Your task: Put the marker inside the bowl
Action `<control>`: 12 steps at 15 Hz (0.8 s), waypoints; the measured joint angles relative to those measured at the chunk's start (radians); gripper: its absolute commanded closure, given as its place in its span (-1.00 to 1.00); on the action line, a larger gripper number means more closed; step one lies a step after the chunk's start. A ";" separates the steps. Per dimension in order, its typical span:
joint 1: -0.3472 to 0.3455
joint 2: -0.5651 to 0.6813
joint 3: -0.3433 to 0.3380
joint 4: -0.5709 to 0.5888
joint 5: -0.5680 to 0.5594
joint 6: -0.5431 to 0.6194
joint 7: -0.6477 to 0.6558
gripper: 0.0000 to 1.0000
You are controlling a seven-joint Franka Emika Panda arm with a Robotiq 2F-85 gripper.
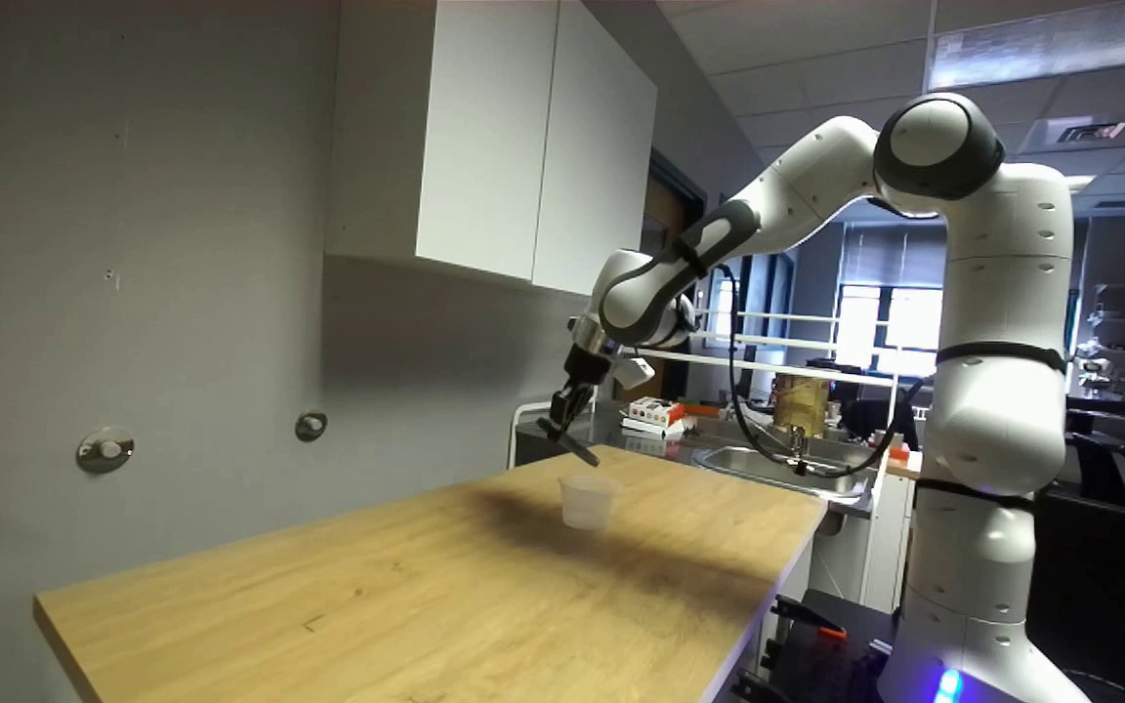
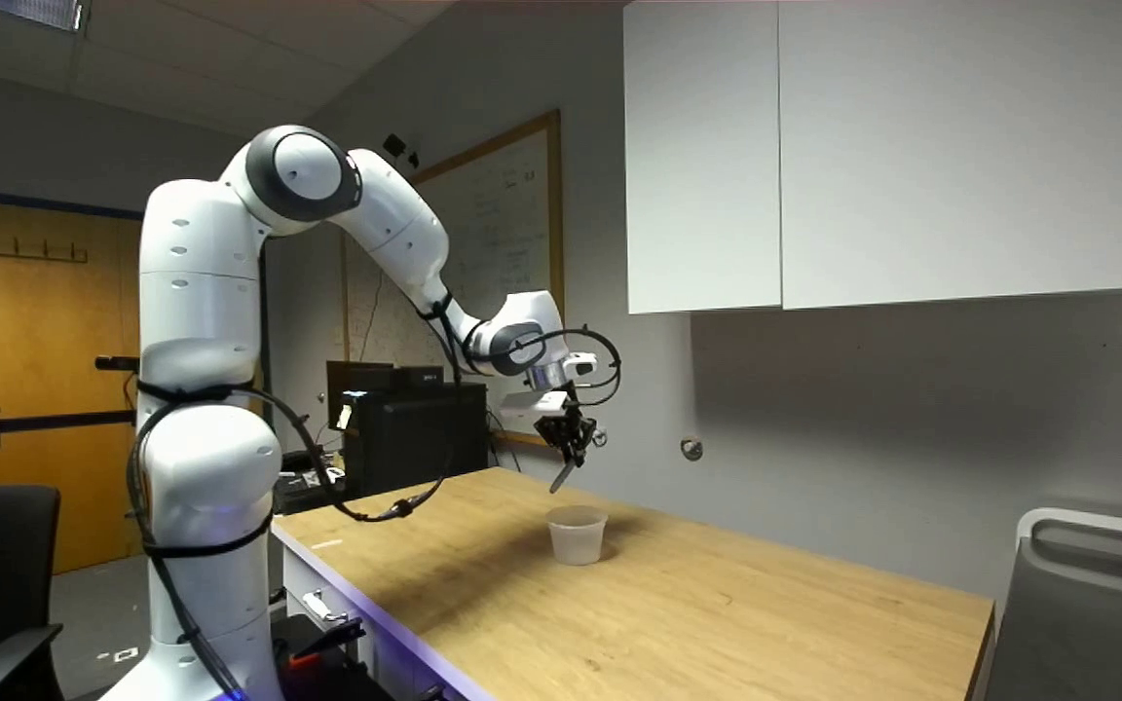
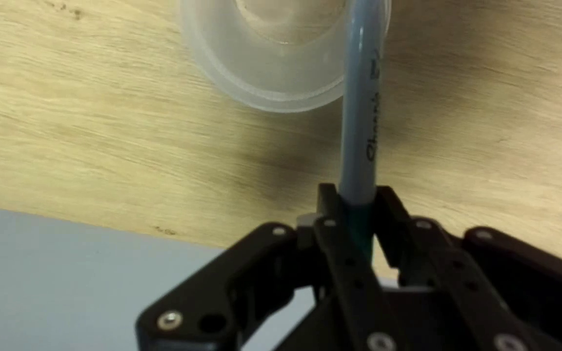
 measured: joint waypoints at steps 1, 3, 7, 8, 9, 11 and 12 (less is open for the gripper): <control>-0.002 0.020 0.000 0.002 0.020 0.007 -0.020 0.82; -0.008 0.054 0.001 0.007 0.053 0.016 -0.055 0.82; -0.026 0.098 0.004 0.024 0.077 0.017 -0.093 0.04; -0.031 0.104 0.005 0.028 0.078 0.017 -0.096 -0.08; -0.036 0.108 0.005 0.030 0.078 0.016 -0.097 -0.20; -0.043 0.110 0.005 0.033 0.078 0.016 -0.101 -0.52; -0.046 0.110 0.006 0.034 0.078 0.016 -0.102 -0.66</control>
